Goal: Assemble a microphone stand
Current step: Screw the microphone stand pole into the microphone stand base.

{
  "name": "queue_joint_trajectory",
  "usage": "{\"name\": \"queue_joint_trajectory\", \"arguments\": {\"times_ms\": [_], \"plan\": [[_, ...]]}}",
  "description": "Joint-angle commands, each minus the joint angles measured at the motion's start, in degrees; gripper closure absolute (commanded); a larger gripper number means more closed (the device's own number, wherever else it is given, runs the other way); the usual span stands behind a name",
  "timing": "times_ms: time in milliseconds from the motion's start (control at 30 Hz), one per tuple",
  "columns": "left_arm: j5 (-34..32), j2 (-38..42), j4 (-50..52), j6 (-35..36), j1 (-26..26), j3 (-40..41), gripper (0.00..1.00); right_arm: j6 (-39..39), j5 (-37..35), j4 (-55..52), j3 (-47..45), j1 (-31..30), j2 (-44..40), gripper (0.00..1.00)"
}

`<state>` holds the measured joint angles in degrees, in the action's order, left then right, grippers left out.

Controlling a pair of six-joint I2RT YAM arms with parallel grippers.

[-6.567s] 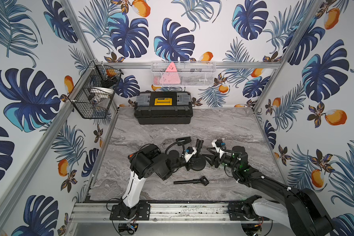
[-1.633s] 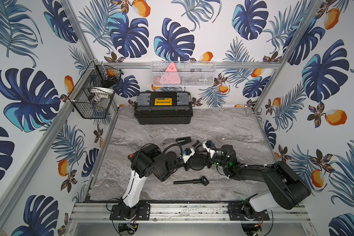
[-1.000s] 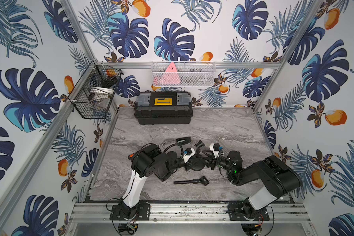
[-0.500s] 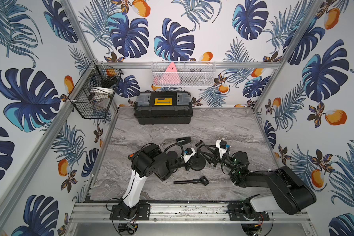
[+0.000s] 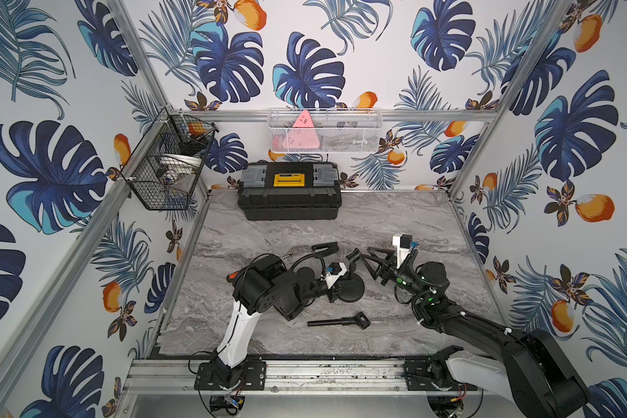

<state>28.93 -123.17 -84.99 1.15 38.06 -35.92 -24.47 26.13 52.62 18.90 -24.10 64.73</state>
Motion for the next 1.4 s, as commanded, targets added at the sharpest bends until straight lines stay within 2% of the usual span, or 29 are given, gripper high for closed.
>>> {"name": "queue_joint_trajectory", "arguments": {"times_ms": [0, 200, 233, 300, 500, 700, 967, 1367], "plan": [[-0.2, -0.3, 5.4, 0.9, 0.1, 0.1, 0.88, 5.3, -5.5, -12.2, 1.8, -1.3, -3.4, 0.38], [-0.2, -0.2, 5.3, 0.8, 0.1, 0.1, 0.88, 24.2, -14.5, -32.1, 7.5, -7.5, -7.4, 0.35], [-0.2, -0.2, 5.3, 0.9, 0.1, 0.1, 0.88, 26.6, -16.7, -34.6, 8.5, -8.9, -7.4, 0.26], [-0.4, -0.1, 5.4, 1.0, 0.1, 0.1, 0.88, 30.2, -21.6, -37.8, 9.7, -11.5, -7.4, 0.21], [-0.3, -0.1, 5.3, 0.8, 0.1, 0.1, 0.88, 29.3, -23.2, -36.3, 10.8, -13.8, -5.8, 0.17], [-0.2, -0.2, 5.3, 0.7, 0.1, 0.1, 0.88, 33.4, -32.5, -36.1, 12.6, -18.4, -2.7, 0.17], [-0.2, -0.5, 5.6, 0.9, 0.1, -0.3, 0.88, 35.8, -35.5, -34.5, 13.9, -19.8, -2.2, 0.23], [-0.4, -0.8, 6.1, 1.2, 0.1, -0.5, 0.88, 34.8, -34.6, -34.9, 15.0, -20.0, -1.7, 0.44]]}}
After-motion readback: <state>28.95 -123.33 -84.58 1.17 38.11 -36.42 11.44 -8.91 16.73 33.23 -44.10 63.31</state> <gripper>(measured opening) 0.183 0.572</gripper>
